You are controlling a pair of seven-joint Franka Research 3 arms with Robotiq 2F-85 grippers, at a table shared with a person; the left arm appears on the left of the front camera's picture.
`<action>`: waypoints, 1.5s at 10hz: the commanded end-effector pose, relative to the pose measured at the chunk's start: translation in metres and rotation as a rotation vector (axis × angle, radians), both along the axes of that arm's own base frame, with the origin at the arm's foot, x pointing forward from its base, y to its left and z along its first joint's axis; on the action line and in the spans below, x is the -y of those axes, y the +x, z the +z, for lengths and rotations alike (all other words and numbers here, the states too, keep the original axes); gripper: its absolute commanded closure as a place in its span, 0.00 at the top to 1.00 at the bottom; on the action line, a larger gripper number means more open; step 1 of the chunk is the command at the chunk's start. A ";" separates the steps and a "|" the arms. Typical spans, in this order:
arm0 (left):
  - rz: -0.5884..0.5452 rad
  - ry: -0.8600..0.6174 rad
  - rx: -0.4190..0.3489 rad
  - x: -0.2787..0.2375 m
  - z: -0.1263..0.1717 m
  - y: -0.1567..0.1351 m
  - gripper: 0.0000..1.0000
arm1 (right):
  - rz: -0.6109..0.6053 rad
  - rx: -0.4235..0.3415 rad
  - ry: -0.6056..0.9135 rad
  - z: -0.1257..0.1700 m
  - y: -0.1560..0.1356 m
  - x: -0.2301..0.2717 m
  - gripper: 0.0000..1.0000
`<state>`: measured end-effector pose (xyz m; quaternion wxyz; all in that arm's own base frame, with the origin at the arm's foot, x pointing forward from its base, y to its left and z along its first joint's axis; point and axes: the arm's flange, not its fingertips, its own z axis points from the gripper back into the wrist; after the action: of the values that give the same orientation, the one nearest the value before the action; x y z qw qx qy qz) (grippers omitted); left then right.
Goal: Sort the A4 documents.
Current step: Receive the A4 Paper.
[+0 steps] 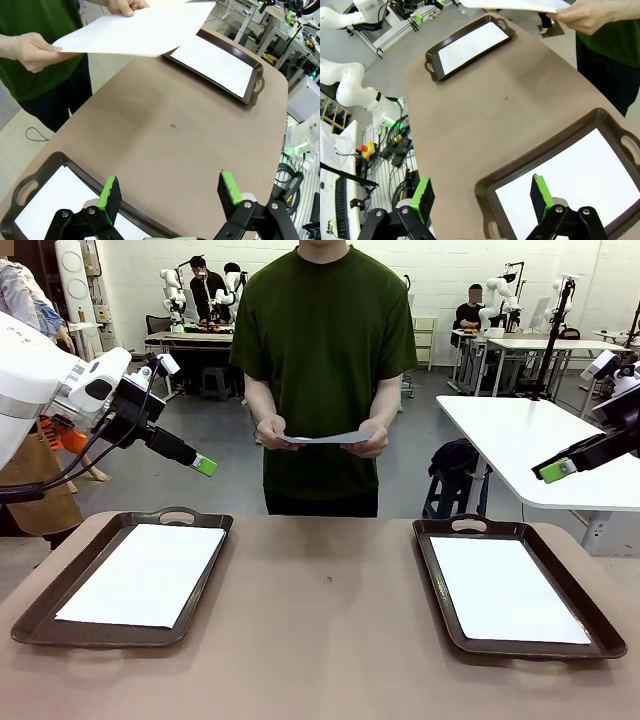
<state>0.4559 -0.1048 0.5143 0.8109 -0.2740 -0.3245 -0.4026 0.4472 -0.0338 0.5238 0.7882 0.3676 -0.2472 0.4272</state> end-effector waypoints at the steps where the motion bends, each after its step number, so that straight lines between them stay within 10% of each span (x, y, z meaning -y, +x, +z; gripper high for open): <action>1: -0.001 -0.001 0.002 -0.001 0.000 -0.001 1.00 | 0.009 0.001 0.002 0.000 0.000 -0.001 1.00; 15: -0.001 -0.001 0.002 -0.001 0.000 -0.001 1.00 | 0.009 0.001 0.002 0.000 0.000 -0.001 1.00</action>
<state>0.4559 -0.1048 0.5143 0.8109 -0.2740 -0.3245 -0.4026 0.4472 -0.0338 0.5238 0.7882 0.3676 -0.2472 0.4272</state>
